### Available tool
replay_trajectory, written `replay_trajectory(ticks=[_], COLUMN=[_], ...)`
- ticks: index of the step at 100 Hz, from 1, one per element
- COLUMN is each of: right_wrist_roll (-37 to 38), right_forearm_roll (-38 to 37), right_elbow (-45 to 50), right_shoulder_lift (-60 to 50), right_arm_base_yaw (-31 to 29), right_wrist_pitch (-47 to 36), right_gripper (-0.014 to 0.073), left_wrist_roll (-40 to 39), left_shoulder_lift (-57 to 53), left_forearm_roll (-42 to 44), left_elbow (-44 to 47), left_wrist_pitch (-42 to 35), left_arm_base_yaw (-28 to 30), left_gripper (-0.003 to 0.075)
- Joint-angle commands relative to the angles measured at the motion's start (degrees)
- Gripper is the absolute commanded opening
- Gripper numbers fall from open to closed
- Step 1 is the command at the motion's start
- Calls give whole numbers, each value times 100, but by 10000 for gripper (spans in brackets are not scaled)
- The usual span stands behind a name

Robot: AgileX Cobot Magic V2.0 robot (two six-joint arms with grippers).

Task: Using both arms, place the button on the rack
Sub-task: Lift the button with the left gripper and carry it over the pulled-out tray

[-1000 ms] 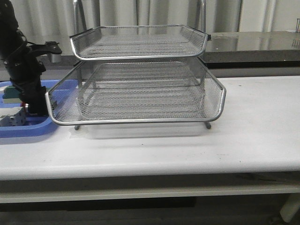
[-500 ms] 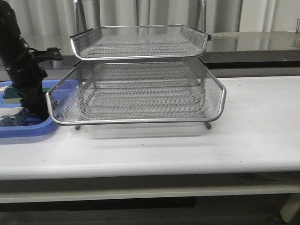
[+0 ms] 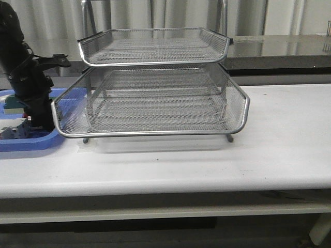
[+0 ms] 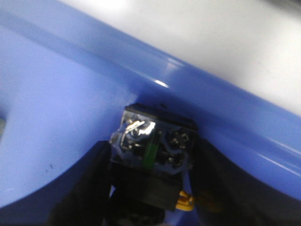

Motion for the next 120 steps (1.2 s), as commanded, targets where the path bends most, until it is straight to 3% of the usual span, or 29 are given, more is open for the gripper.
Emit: replay_trajectory(ticks=[1, 11, 25, 37, 79, 120], right_wrist_roll=[-14, -14, -14, -14, -14, -14], right_forearm_roll=[-122, -122, -122, -122, -122, -122], right_elbow=[-204, -204, -204, -204, -204, -204], right_shoulder_lift=[14, 14, 14, 14, 14, 14], right_arm_base_yaw=[-6, -6, -6, -6, -6, -6], right_wrist_pitch=[-379, -379, -379, -379, -379, -379], right_gripper=[-71, -71, -71, -71, -71, -71], left_wrist_roll=[-7, -7, -7, -7, -469, -1471], left_shoulder_lift=[-232, -243, -322, -388, -410, -940], left_forearm_roll=[7, 7, 7, 7, 7, 91], left_elbow=[-97, -97, -106, -308, -2144, -2314], left_wrist_pitch=[-215, -174, -161, -58, 1362, 1362], left_arm_base_yaw=[-26, -26, -26, -26, -15, 171], left_gripper=[202, 129, 85, 85, 85, 85])
